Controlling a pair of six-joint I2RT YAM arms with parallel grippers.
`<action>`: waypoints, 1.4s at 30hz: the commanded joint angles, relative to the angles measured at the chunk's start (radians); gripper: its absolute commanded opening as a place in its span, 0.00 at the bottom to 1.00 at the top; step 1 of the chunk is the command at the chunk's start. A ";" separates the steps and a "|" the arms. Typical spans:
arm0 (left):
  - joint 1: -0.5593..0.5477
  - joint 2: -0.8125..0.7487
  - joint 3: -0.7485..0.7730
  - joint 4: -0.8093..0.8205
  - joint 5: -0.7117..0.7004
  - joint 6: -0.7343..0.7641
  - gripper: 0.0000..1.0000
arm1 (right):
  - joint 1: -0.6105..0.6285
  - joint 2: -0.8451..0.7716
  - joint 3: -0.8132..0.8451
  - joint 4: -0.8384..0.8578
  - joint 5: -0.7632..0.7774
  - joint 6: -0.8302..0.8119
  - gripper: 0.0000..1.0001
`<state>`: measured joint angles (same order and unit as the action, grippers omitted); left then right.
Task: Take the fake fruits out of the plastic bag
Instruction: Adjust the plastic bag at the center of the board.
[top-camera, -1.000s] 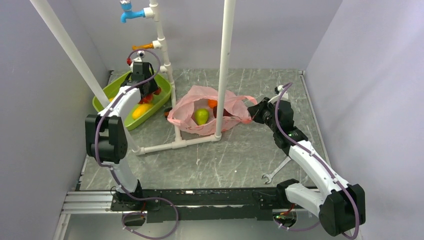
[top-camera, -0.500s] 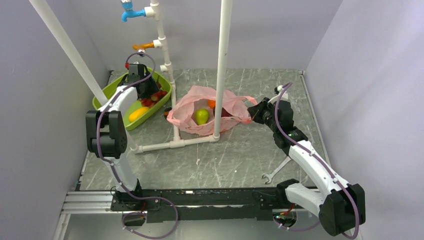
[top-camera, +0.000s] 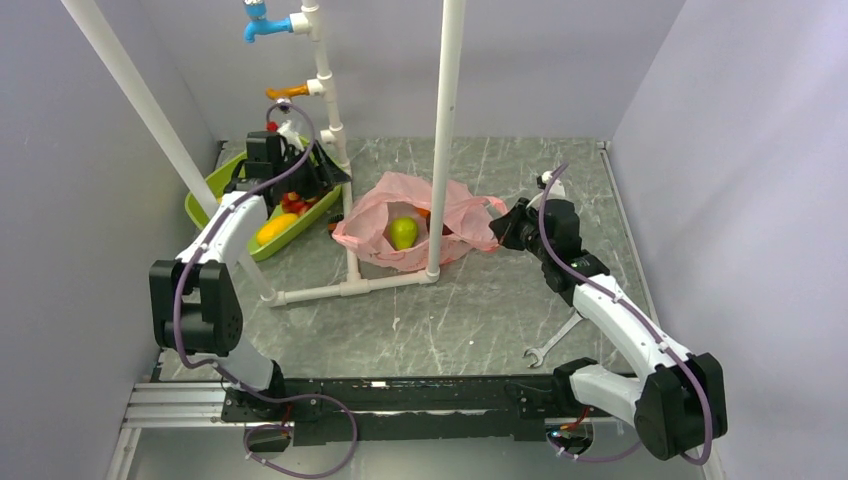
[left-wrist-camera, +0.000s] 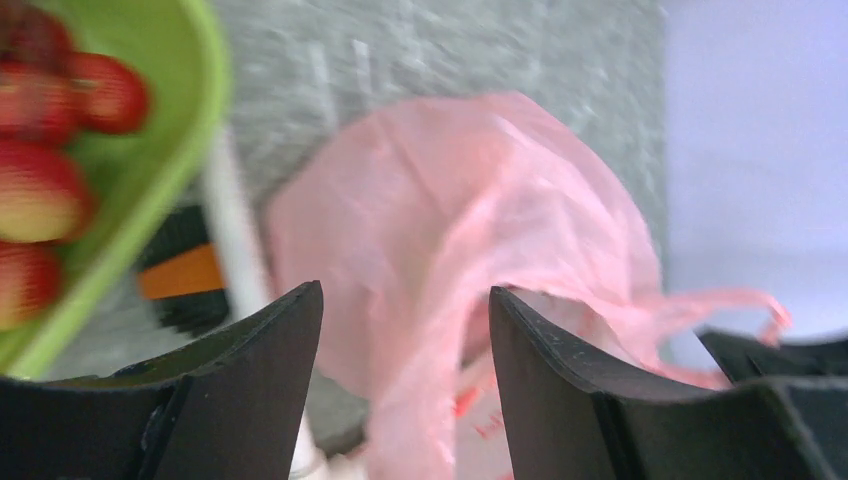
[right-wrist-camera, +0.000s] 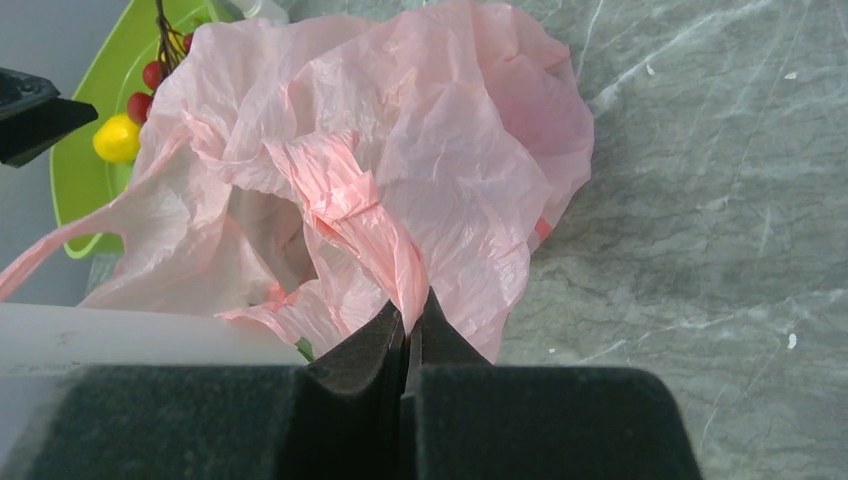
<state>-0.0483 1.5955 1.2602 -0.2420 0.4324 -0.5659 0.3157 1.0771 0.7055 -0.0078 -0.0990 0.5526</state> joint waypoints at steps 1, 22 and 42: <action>-0.075 -0.038 0.013 0.055 0.318 0.077 0.66 | -0.001 0.011 0.012 0.012 -0.053 -0.082 0.00; -0.436 -0.048 -0.335 0.319 0.068 0.065 0.49 | -0.002 -0.010 0.061 -0.069 -0.100 -0.149 0.00; -0.478 -0.105 -0.499 0.434 -0.057 0.081 0.52 | 0.002 -0.117 -0.212 -0.003 -0.095 -0.029 0.00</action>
<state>-0.5213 1.5024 0.6731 0.1638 0.3996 -0.5262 0.3157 0.9272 0.4782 -0.0990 -0.1410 0.4877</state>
